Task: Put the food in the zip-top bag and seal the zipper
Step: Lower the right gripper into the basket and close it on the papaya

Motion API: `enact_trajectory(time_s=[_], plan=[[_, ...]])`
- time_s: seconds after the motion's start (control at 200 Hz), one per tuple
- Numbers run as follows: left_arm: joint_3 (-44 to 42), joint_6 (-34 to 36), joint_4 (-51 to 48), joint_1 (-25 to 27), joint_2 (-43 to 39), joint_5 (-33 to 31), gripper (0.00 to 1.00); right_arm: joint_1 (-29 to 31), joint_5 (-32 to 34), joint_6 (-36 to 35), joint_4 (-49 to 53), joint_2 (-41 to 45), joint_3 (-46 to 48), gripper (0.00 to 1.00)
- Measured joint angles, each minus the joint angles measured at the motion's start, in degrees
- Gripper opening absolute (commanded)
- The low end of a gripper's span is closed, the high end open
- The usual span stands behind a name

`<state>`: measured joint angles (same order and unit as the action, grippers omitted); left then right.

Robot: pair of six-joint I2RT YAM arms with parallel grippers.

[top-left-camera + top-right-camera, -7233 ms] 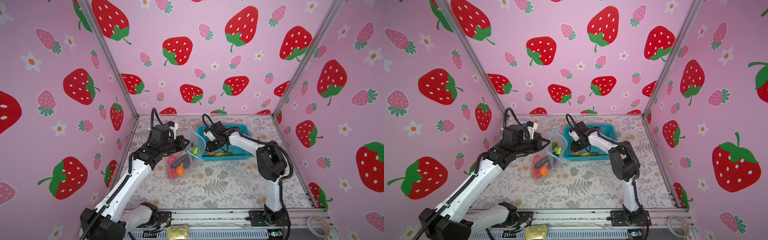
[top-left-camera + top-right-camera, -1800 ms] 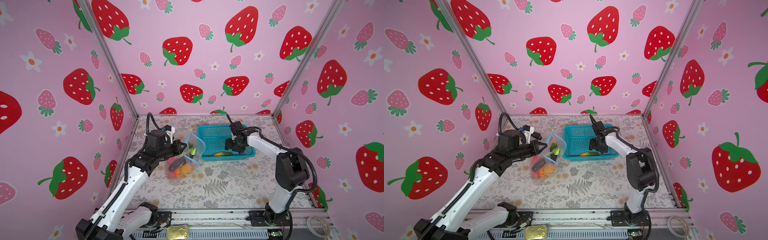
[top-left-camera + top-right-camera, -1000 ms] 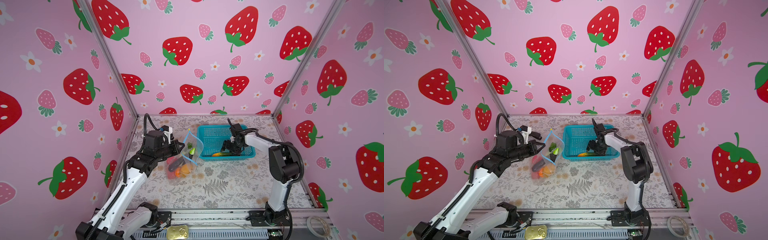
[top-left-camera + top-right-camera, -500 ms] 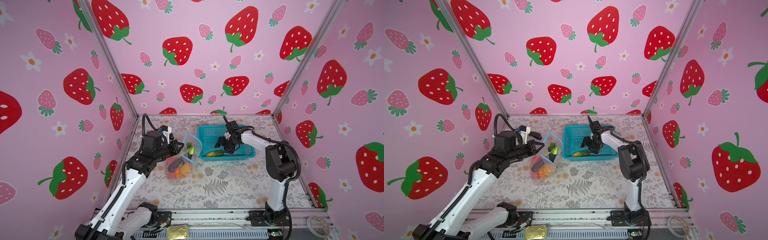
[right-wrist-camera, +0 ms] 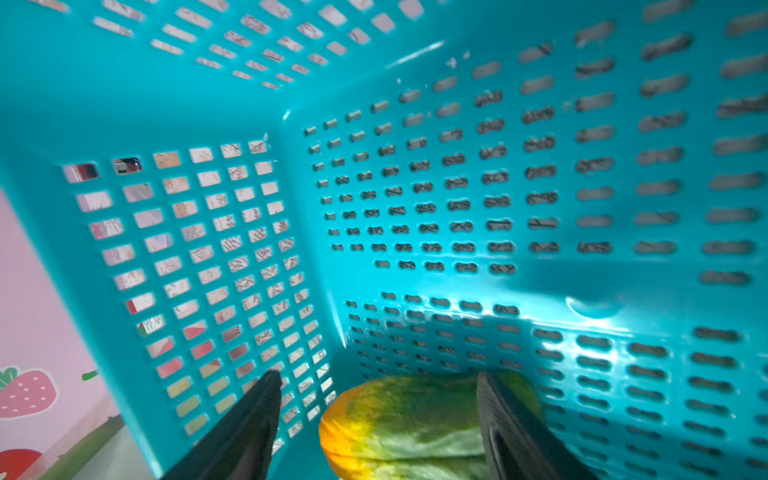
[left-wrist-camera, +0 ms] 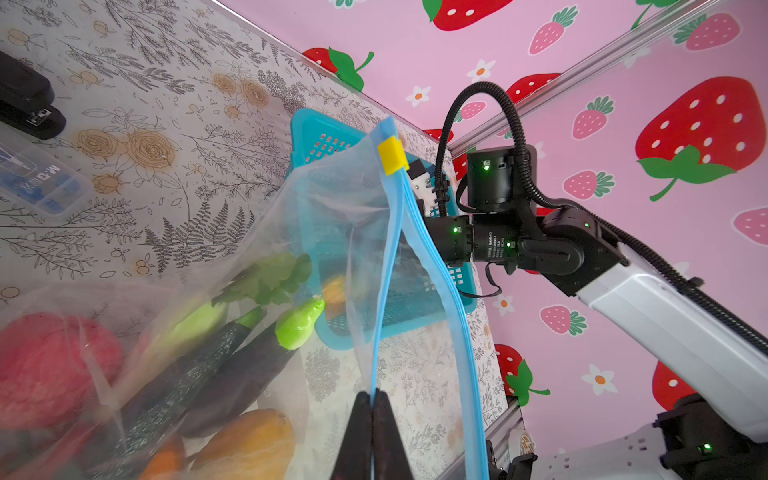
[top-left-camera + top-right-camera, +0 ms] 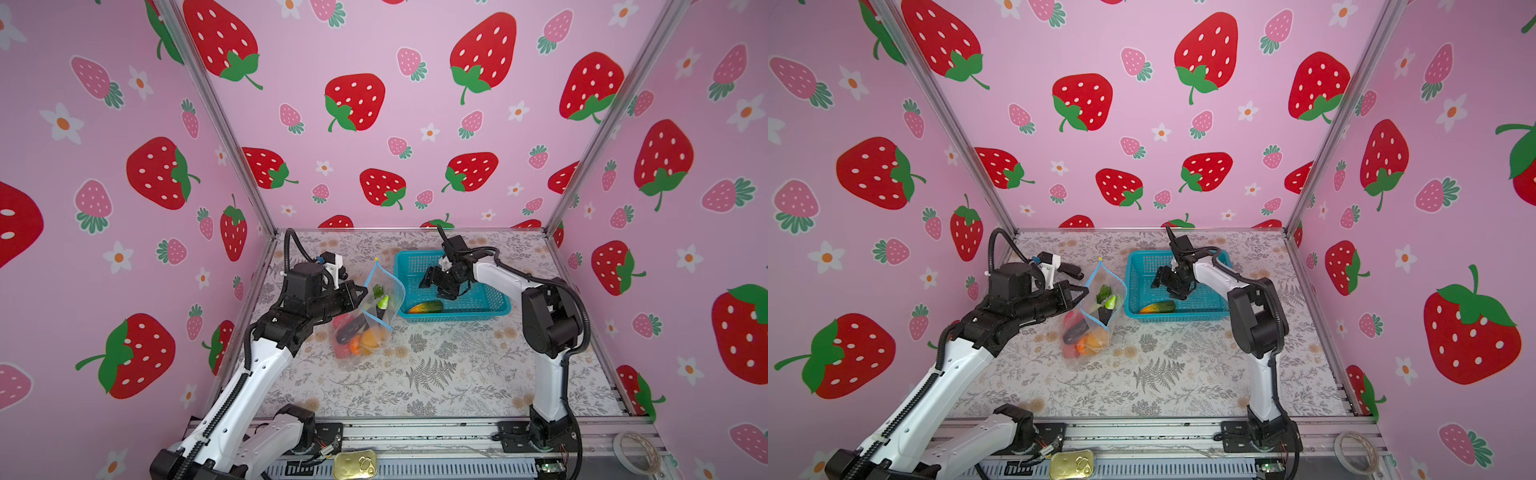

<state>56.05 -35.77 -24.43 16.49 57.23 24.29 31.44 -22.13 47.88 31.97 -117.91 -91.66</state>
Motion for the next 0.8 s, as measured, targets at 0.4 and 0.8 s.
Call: enact_trajectory(time_s=[0.4, 0.8], plan=[[-0.02, 0.22, -0.11, -0.24, -0.28, 0.22, 0.0, -0.83, -6.69, -30.82, -3.78, 1.92, -1.79, 0.76], [-0.02, 0.63, -1.16, -0.39, -0.15, 0.87, 0.0, -1.62, -4.66, -76.76, -0.81, 11.17, 4.04, 0.72]])
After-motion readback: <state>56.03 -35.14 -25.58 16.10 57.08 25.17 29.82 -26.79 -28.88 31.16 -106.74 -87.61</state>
